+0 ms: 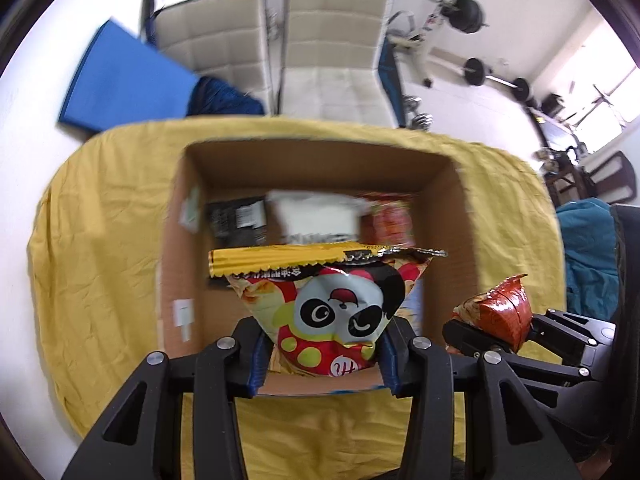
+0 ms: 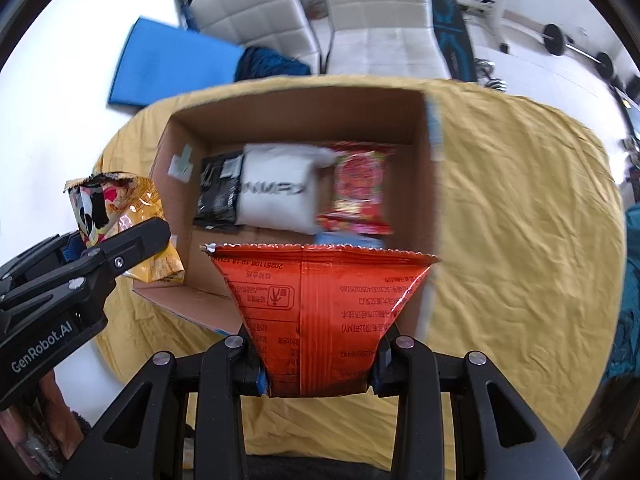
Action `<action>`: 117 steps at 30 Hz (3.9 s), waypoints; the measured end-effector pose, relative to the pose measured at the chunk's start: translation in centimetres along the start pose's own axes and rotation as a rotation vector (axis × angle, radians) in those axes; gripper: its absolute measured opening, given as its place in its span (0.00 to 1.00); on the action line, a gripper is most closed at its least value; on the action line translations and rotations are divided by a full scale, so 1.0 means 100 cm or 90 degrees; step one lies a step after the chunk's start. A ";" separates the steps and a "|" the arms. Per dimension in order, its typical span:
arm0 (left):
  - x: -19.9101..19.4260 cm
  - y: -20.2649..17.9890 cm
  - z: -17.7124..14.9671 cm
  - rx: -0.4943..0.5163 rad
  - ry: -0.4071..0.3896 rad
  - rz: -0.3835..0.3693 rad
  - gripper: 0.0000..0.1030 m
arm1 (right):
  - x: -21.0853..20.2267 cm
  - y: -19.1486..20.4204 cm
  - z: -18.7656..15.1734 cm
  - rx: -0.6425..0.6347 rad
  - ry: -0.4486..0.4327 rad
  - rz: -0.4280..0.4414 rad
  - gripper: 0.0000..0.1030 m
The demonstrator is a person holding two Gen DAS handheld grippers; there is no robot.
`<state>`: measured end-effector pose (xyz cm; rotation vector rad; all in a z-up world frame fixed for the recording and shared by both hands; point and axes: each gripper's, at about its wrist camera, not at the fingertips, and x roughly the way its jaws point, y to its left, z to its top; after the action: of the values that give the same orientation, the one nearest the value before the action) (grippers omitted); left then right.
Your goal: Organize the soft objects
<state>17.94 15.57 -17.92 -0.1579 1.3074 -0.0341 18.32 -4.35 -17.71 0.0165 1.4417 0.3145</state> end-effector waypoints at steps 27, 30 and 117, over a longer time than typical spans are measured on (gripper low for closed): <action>0.174 0.057 -0.012 -0.006 0.260 -0.020 0.41 | 0.198 0.045 0.013 0.022 0.162 0.007 0.37; 0.173 0.055 -0.015 -0.005 0.258 -0.016 0.41 | 0.201 0.045 0.013 0.025 0.163 0.007 0.37; -0.225 -0.043 -0.129 -0.011 -0.179 0.038 0.98 | -0.238 0.040 -0.154 0.029 -0.232 -0.107 1.00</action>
<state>-0.10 12.60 0.96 -0.1338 1.0306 0.0490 0.28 -8.52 4.06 -0.0101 1.0800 0.1303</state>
